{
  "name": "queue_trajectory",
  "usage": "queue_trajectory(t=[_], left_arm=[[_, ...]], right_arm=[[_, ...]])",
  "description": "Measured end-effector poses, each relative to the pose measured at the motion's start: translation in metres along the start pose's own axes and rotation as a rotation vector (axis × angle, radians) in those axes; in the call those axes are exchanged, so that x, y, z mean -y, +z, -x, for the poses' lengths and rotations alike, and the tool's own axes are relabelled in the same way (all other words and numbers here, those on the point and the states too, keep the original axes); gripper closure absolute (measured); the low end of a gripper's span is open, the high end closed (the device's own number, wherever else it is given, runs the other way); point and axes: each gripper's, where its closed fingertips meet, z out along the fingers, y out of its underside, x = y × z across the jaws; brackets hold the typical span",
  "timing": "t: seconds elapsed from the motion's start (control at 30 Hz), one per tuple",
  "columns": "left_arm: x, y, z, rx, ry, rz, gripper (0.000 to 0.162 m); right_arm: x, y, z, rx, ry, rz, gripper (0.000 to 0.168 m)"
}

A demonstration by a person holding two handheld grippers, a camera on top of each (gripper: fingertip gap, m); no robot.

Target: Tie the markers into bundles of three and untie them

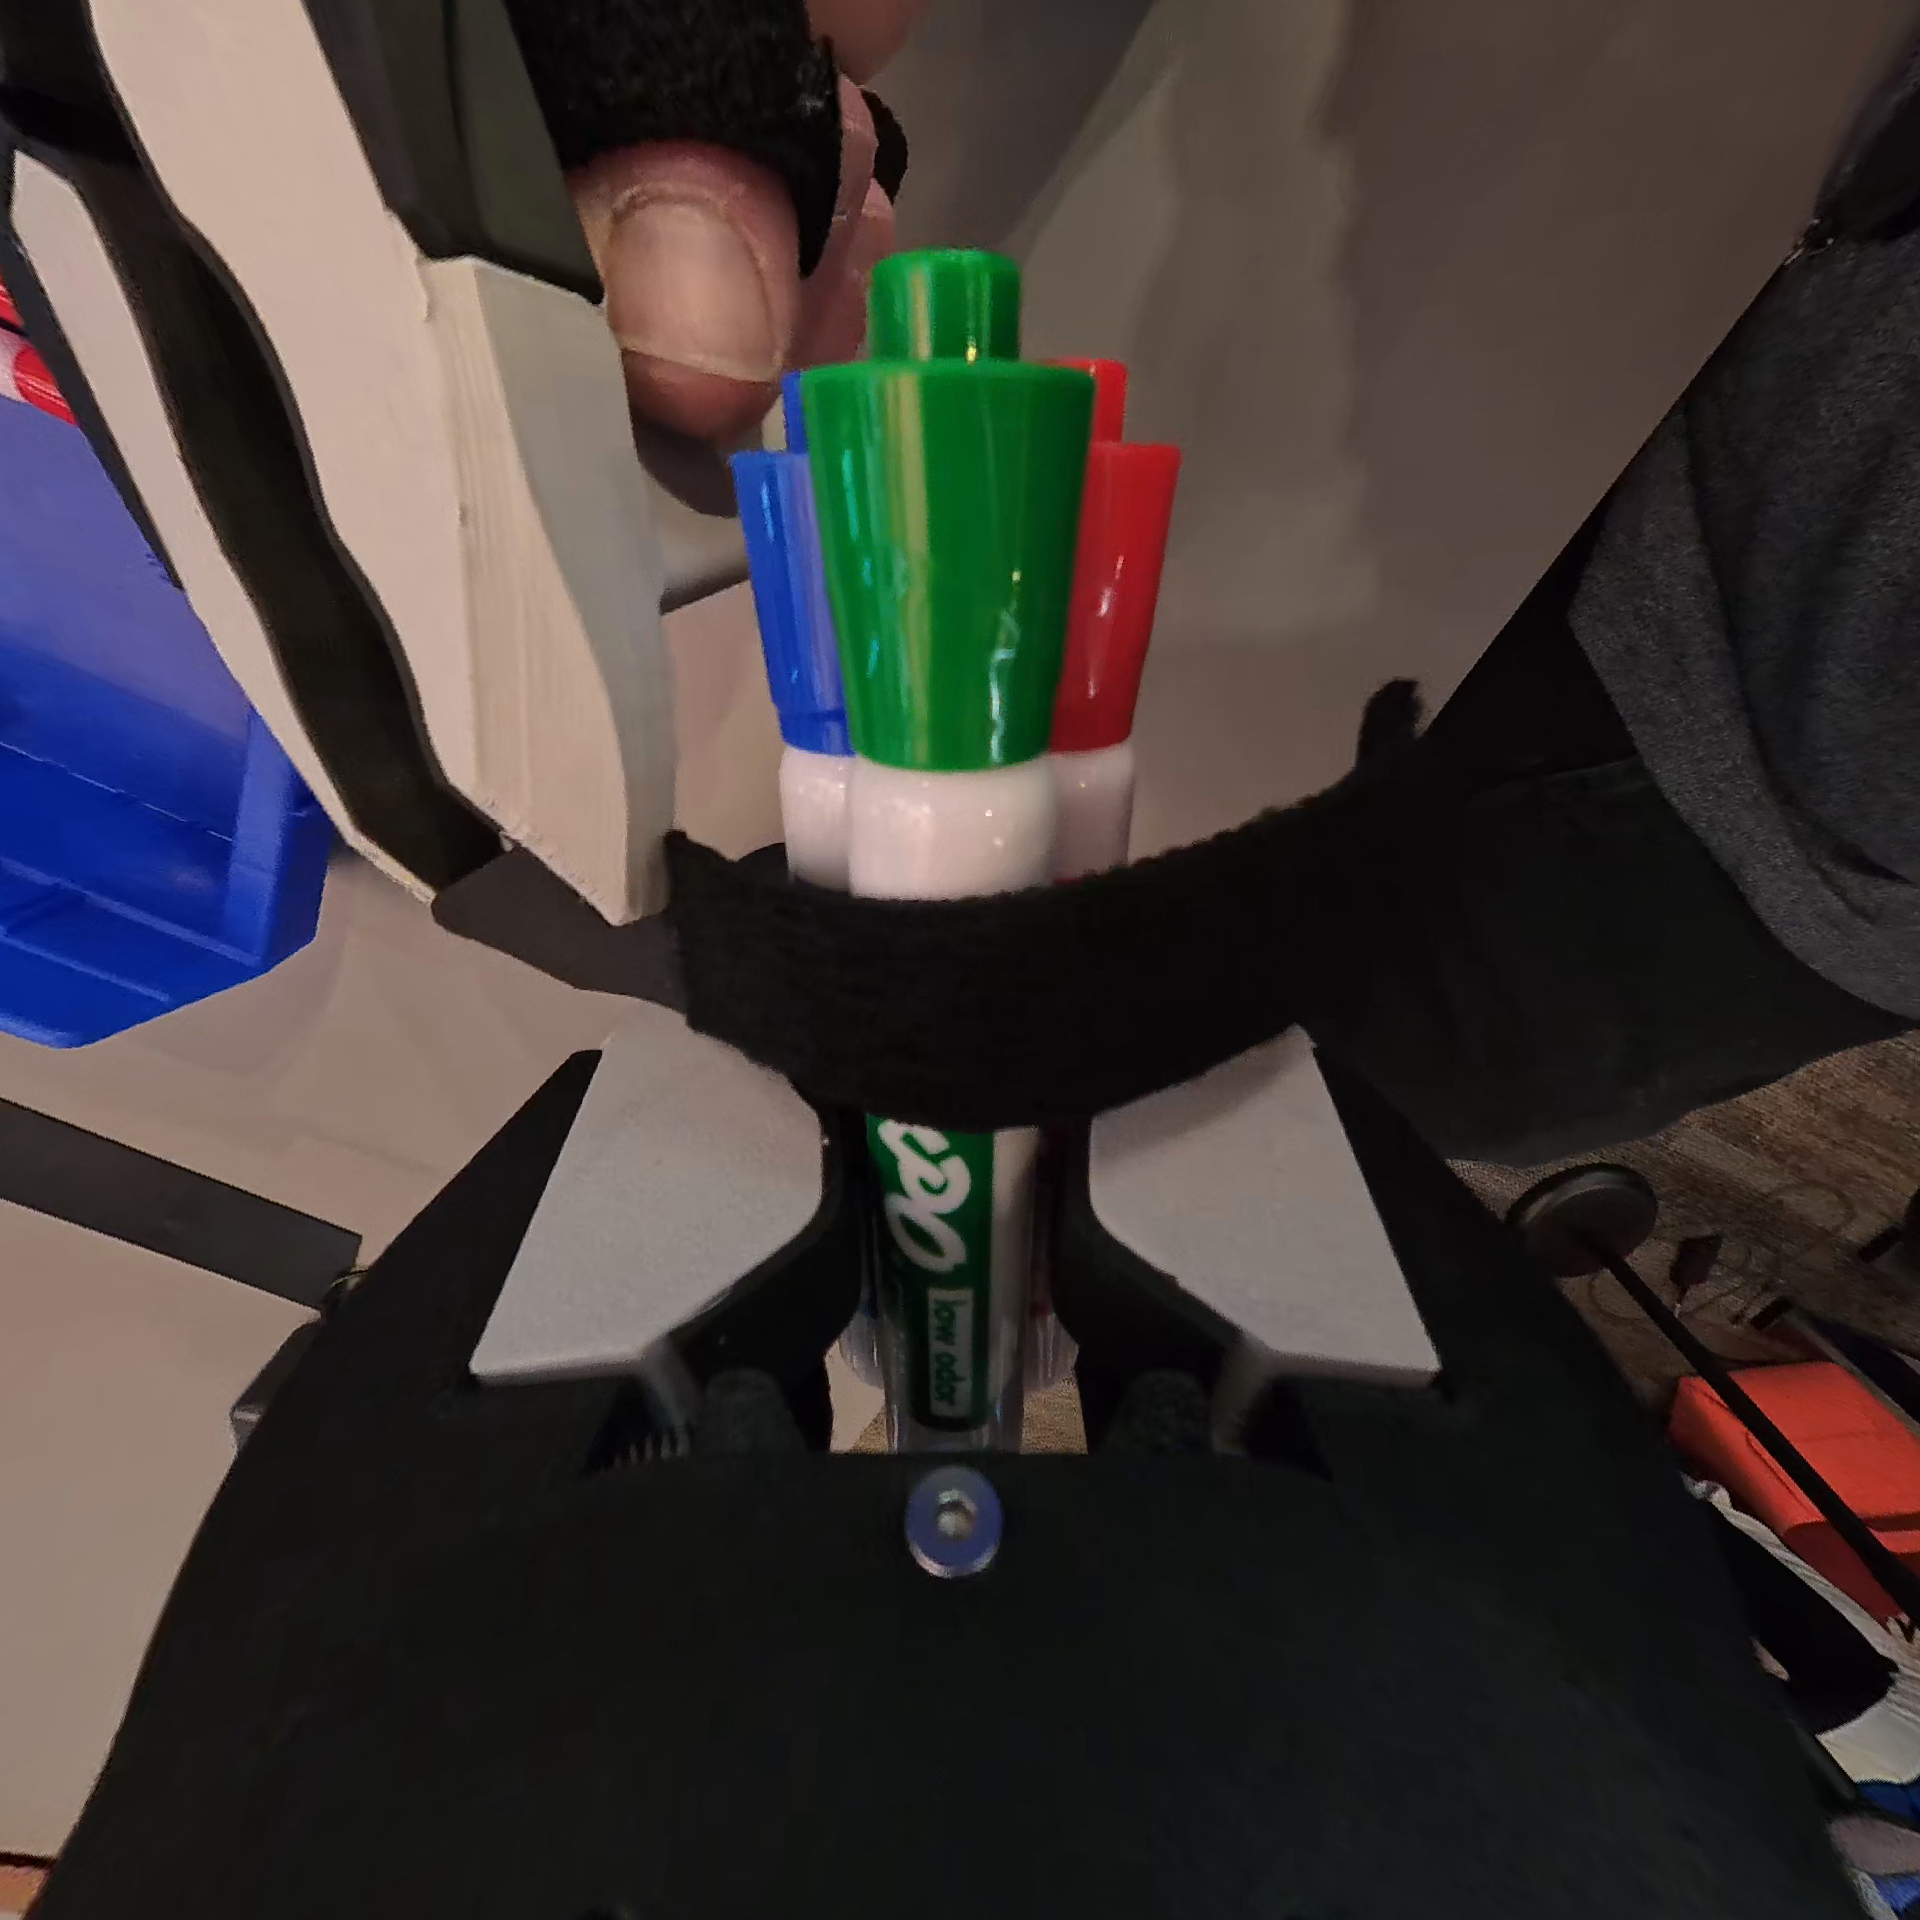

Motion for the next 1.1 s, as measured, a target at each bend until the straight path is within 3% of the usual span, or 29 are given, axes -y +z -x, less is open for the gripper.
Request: queue_trajectory(t=[0.2, 1.1], left_arm=[[0.003, 0.001, 0.000, -0.007, 0.004, -0.002, 0.119], [0.010, 0.000, 0.000, -0.024, 0.016, -0.029, 0.119]], right_arm=[[-0.003, 0.000, -0.004, -0.021, 0.001, 0.011, 0.130], [-0.008, -0.005, -0.013, -0.061, -0.070, 0.042, 0.129]])
